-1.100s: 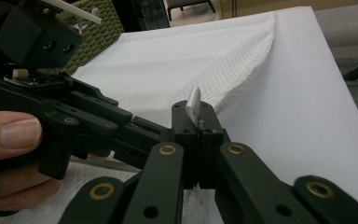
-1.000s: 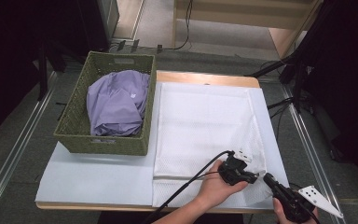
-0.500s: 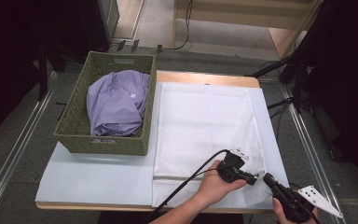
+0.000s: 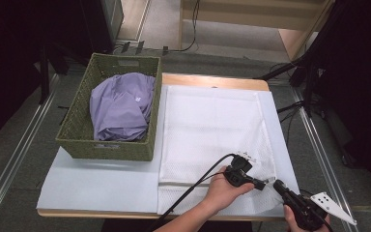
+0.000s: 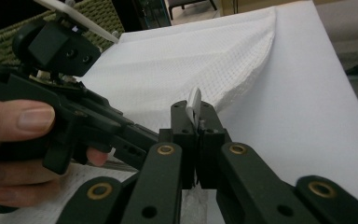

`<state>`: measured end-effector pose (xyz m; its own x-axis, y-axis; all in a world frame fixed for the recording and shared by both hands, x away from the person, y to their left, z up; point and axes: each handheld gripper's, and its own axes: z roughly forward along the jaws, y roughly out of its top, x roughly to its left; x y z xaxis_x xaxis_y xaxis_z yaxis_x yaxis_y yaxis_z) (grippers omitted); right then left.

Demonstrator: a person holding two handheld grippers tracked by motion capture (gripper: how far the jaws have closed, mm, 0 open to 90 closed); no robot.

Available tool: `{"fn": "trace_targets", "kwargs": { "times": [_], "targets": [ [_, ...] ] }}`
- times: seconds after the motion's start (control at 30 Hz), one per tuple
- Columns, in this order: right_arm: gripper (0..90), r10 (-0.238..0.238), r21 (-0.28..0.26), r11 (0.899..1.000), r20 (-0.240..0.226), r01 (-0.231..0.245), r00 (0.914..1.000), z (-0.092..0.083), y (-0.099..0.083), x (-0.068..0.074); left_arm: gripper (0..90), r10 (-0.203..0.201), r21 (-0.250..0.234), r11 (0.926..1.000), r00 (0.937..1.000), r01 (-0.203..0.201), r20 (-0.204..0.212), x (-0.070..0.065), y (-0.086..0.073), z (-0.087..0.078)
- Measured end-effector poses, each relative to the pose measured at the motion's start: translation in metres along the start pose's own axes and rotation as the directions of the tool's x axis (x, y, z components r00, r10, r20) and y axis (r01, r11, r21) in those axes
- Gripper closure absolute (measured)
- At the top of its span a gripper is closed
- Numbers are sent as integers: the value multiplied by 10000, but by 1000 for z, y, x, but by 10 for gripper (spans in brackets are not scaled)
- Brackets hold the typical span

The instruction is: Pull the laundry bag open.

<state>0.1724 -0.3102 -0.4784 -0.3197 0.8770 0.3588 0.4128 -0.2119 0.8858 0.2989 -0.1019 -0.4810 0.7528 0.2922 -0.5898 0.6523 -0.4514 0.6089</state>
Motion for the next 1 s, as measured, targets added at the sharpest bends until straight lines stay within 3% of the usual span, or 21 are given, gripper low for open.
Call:
{"fn": "trace_targets", "kwargs": {
  "times": [0.1,0.17,0.23,0.3,0.37,0.53,0.6,0.87,1.0],
  "targets": [
    [732,849,48,9964,-253,-848,9961,2,-1,-4,876,-5,-171,9999,10000,6,53,0,-1,-1],
    [688,1258,114,9920,-157,-1257,9919,3,-1,-5,876,75,-262,9996,9999,-73,83,0,-1,-2],
    [670,1582,147,9873,12,-1582,9874,6,-2,-7,876,207,-387,9990,9997,-202,130,-1,-2,-3],
    [663,2163,182,9762,-67,-2161,9763,11,-5,-8,876,462,-337,9984,9989,-461,39,-4,-3,-2],
    [673,2350,320,9716,-177,-2344,9718,17,-6,-6,877,532,-270,9982,9986,-532,-2,-5,-4,-1],
    [828,2034,95,9791,-82,-2033,9791,19,-6,-1,876,542,-327,9980,9985,-541,41,-3,-5,-3],
    [859,2086,76,9780,-121,-2085,9779,18,-6,-2,876,519,-362,9980,9986,-517,49,-2,-4,-5],
    [873,1724,-131,9849,-242,-1728,9847,17,-4,3,863,217,-413,9989,9995,-206,246,-3,-4,-3],
    [874,1333,-157,9909,-240,-1337,9908,17,-3,7,874,349,-501,9982,9991,-337,249,-4,-4,-3]
  ]
}}
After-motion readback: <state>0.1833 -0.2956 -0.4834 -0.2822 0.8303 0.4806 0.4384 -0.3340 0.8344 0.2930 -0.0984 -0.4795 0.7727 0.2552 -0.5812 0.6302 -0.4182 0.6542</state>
